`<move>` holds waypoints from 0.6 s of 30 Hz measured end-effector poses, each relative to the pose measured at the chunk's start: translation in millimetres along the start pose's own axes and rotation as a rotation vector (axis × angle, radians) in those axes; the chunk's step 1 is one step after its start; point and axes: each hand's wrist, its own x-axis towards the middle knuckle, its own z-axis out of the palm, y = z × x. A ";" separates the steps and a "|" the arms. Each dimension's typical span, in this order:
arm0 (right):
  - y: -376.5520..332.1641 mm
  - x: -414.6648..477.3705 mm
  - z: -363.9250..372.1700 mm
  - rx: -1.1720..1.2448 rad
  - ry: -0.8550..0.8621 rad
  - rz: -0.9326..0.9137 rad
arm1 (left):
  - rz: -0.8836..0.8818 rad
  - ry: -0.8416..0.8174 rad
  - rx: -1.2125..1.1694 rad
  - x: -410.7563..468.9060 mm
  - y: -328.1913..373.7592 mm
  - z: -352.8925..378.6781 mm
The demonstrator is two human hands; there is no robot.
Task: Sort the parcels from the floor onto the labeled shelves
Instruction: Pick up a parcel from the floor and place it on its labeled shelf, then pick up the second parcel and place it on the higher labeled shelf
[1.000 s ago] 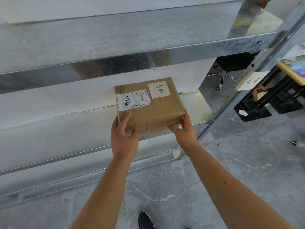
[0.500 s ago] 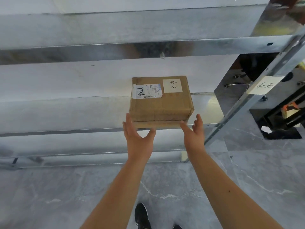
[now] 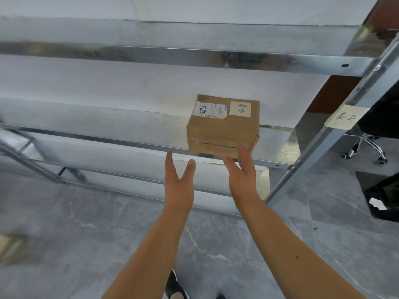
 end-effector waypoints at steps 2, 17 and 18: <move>-1.6 -11.3 14.0 0.013 -0.066 0.019 | -0.006 0.047 -0.037 -8.7 -0.2 -18.8; 8.2 -106.8 220.3 -0.098 -0.560 -0.004 | 0.019 0.438 -0.246 -13.3 -6.6 -215.6; 10.5 -115.7 238.1 -0.096 -0.588 -0.004 | 0.013 0.453 -0.254 -11.2 -8.7 -232.8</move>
